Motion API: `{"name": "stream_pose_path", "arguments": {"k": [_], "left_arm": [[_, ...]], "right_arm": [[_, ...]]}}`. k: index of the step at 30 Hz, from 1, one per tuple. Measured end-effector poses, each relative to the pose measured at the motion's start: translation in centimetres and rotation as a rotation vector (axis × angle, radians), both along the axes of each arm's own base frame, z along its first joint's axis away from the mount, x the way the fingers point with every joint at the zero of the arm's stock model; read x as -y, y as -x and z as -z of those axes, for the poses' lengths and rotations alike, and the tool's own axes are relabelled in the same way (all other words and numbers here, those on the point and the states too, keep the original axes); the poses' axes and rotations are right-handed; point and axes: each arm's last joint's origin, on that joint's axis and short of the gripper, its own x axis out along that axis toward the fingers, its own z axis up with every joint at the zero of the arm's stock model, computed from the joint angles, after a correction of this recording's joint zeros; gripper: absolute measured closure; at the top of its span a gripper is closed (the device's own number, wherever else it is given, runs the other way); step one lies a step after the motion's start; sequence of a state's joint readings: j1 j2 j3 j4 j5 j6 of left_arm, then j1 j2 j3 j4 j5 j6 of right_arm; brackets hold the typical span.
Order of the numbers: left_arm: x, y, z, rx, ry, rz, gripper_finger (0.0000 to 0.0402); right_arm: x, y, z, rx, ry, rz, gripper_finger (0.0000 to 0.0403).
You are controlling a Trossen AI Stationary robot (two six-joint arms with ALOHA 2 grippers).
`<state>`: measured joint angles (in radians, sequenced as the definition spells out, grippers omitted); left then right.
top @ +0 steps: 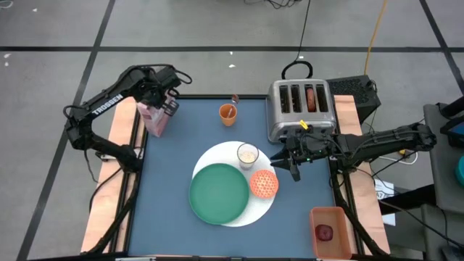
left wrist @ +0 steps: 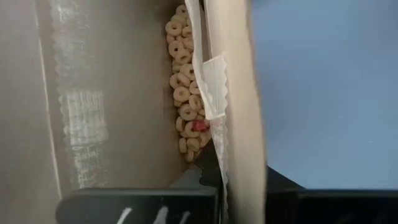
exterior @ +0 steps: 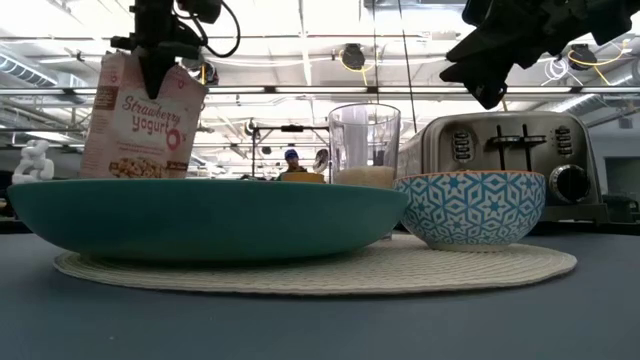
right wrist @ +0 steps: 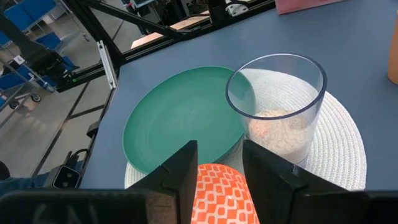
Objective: Arrange a breakfast setting
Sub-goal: Pour the cereal into the orange bowl
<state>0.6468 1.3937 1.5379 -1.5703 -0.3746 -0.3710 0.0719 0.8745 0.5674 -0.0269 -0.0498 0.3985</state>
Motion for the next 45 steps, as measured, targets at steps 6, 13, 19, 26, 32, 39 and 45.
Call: {"name": "stream_pose_path", "arguments": {"k": [6,13,19,26,32,39,45], "left_arm": [[0.0,0.0,-0.4,-0.007,-0.017,0.021,0.0397],[0.2,0.3,-4.3,0.109,-0.114,0.045,0.0397],[1.0,1.2,-8.5,0.244,-0.208,0.081,0.0398],[2.9,2.0,-12.3,0.401,-0.274,0.168,0.0398],[4.6,2.0,-13.9,0.476,-0.294,0.269,0.0398],[6.1,1.1,-14.0,0.496,-0.274,0.364,0.0399],[7.2,0.0,-13.9,0.510,-0.264,0.441,0.0399]], "right_arm": [[0.0,0.0,0.0,0.000,0.000,0.000,0.0282],[0.0,0.0,0.0,0.000,0.000,0.000,0.0282],[0.0,0.0,0.0,0.000,0.000,0.000,0.0282],[0.0,-0.1,-0.1,0.026,0.088,-0.038,0.0282],[0.0,-0.3,-0.8,0.110,0.135,-0.054,0.0282],[0.1,-0.5,-1.3,0.164,0.138,-0.049,0.0235],[0.4,-0.6,-1.6,0.190,0.139,-0.031,0.0145]]}}
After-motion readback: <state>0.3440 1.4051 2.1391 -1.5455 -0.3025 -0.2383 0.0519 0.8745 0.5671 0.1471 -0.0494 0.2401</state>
